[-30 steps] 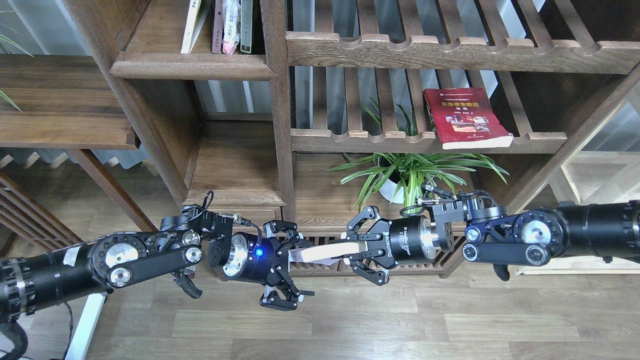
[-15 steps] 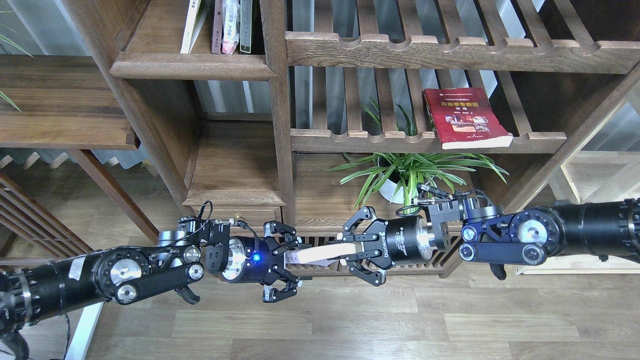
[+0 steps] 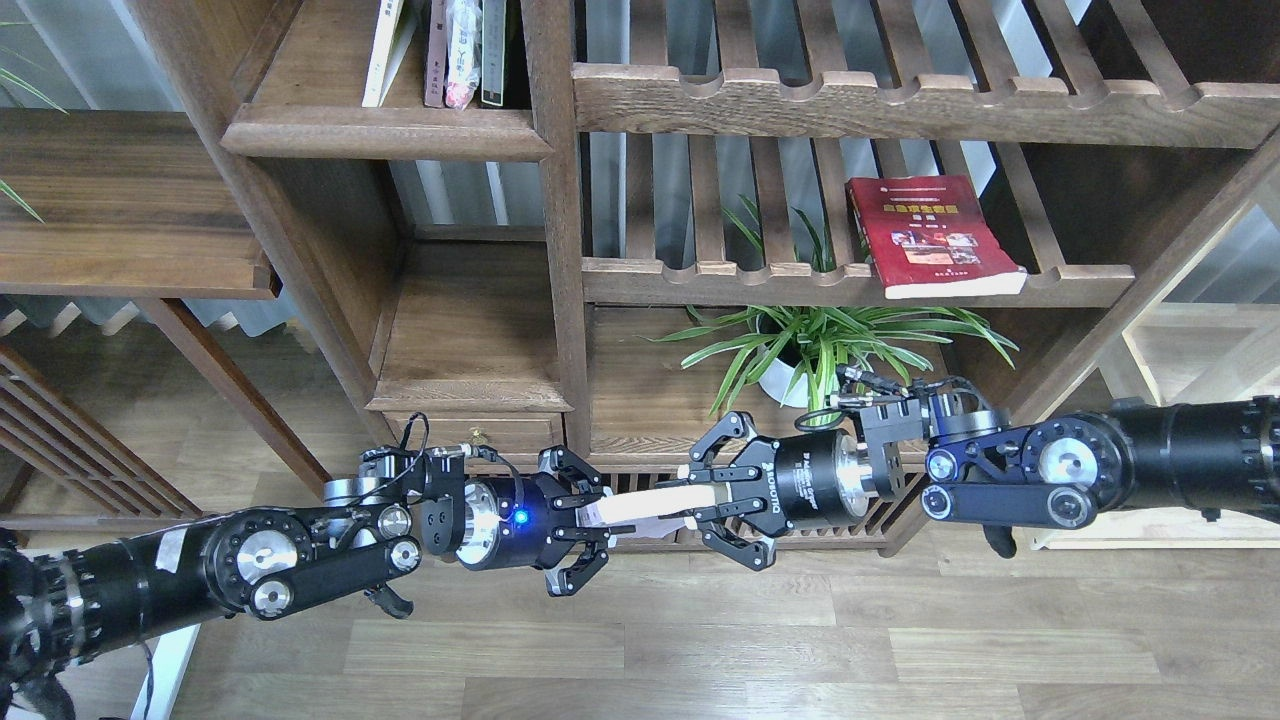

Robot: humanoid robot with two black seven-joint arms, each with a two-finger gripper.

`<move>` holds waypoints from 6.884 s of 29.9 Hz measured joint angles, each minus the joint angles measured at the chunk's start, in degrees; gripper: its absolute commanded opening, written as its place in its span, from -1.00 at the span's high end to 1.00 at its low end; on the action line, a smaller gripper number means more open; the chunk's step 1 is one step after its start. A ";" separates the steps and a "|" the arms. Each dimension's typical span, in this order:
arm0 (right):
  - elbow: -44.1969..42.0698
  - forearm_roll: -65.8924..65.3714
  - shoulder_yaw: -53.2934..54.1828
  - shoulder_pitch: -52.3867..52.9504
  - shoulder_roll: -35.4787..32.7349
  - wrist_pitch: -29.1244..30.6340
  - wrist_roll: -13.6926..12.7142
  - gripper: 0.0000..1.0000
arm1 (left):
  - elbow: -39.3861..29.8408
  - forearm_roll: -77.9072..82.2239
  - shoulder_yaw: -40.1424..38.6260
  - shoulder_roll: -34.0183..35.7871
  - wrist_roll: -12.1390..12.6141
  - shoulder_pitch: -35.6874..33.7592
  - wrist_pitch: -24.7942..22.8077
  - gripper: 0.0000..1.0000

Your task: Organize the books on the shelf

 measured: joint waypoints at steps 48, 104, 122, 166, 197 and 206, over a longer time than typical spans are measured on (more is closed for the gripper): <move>-19.85 7.21 8.36 -21.88 -23.49 10.44 0.00 -1.00 | -7.31 -12.89 -10.72 9.14 1.61 0.69 -1.94 1.00; -25.38 9.43 8.92 -31.05 -23.99 1.07 0.01 -1.00 | -21.38 -55.94 -29.63 53.87 12.96 -14.93 -16.98 1.00; -25.38 9.26 8.60 -31.13 -22.96 0.59 0.01 -1.00 | -20.42 -57.34 -27.19 56.97 15.18 -17.61 -3.85 1.00; -25.12 8.53 8.66 -33.46 -24.32 -0.58 0.01 -1.00 | -11.26 -58.99 -4.96 32.51 18.89 -39.82 26.30 1.00; -25.11 7.49 8.78 -33.39 -24.27 -0.64 0.01 -1.00 | 5.04 -59.80 3.75 16.74 20.06 -45.08 34.34 1.00; -25.11 6.68 8.77 -33.39 -24.36 -0.64 0.01 -1.00 | 9.19 -62.72 4.06 12.58 21.08 -45.20 36.02 1.00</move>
